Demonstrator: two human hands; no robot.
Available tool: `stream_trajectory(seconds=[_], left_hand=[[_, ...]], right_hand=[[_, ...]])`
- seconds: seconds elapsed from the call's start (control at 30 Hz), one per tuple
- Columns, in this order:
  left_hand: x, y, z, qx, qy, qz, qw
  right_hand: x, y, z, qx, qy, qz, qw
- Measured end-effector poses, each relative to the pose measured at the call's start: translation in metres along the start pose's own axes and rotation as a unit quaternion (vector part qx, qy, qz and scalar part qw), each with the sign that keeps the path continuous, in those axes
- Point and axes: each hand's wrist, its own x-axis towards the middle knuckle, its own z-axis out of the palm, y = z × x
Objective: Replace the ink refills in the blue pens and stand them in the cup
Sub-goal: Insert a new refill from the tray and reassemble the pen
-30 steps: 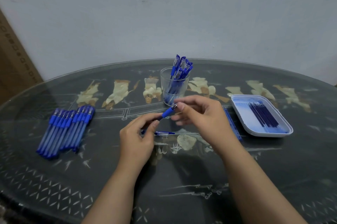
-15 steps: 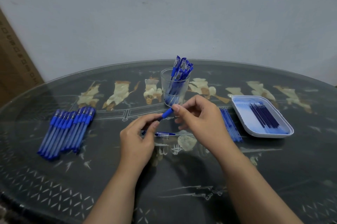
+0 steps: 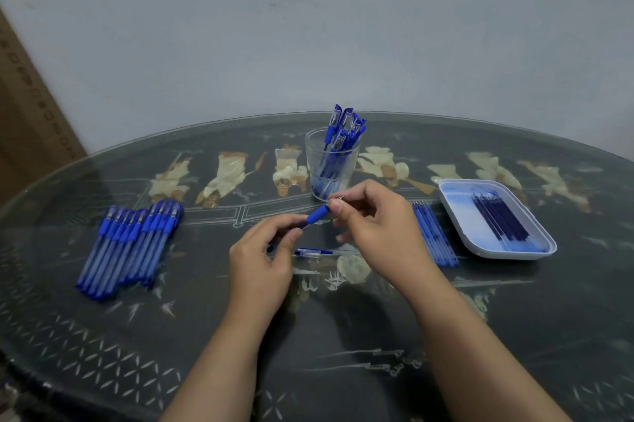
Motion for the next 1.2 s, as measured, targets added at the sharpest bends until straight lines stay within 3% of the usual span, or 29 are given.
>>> stream_trajectory(seconds=[0.13,0.23,0.37,0.53,0.67,0.77,0.83,0.93,1.07,1.2], left_hand=[[0.001,0.002,-0.001,-0.006,0.018,-0.014,1.000],[0.002,0.004,-0.004,-0.058,0.082,-0.078,0.992],[0.004,0.002,-0.007,-0.105,0.151,-0.141,0.973],[0.004,0.005,-0.004,-0.111,0.135,-0.141,0.974],[0.004,0.003,-0.002,-0.109,0.099,-0.129,0.981],[0.002,0.005,-0.002,-0.112,0.066,-0.116,0.985],[0.001,0.006,-0.001,-0.120,0.039,-0.114,0.985],[0.000,0.006,0.002,-0.143,0.007,-0.115,0.983],[-0.001,0.007,0.003,-0.137,-0.031,-0.104,0.985],[-0.002,0.008,0.002,-0.127,-0.053,-0.093,0.986]], right_hand=[[-0.001,0.001,0.002,0.016,0.002,-0.009,1.000],[0.000,0.006,0.004,0.016,0.018,0.000,1.000],[0.000,0.020,0.009,-0.113,0.003,-0.003,0.994],[-0.003,0.043,0.028,-0.279,-0.085,-0.053,0.955],[-0.003,0.050,0.033,-0.304,-0.100,-0.073,0.945],[0.001,0.046,0.023,-0.304,-0.094,-0.026,0.948],[0.005,0.034,0.012,-0.257,-0.073,0.024,0.963],[0.008,0.008,-0.004,-0.053,-0.008,0.062,0.997],[0.005,-0.022,-0.011,0.179,0.050,0.018,0.982],[0.000,-0.033,-0.004,0.215,0.072,-0.004,0.974]])
